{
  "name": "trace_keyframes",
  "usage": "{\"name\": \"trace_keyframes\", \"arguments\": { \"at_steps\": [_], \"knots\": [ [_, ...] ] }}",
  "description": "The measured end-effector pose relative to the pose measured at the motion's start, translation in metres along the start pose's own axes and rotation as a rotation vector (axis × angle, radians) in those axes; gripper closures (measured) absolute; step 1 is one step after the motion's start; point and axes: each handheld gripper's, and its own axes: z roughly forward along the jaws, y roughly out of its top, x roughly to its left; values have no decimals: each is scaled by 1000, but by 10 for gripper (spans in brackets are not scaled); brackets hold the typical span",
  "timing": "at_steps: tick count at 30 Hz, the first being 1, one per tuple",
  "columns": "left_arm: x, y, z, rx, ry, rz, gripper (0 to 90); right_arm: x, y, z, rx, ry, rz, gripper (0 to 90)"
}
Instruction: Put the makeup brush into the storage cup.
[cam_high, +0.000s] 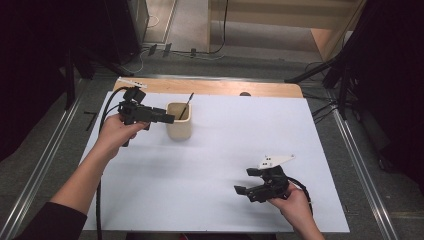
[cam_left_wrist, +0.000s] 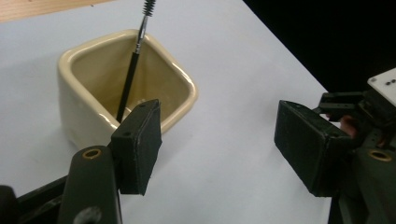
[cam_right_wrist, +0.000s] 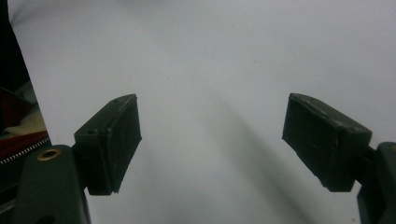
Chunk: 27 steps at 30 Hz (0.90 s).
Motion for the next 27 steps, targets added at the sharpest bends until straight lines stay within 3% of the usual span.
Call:
{"name": "trace_keyframes", "arguments": {
  "at_steps": [12,18,21,27],
  "knots": [
    [-13,-17,8,35,-9,8,323,1,3,1,-8,7,6,202],
    [-16,-30,15,52,-47,11,323,1,2,0,-7,5,4,202],
    [-20,-36,18,56,-29,36,324,1,2,0,-10,1,10,202],
    [-21,-44,23,52,-33,40,323,2,2,0,-8,3,14,202]
  ]
}}
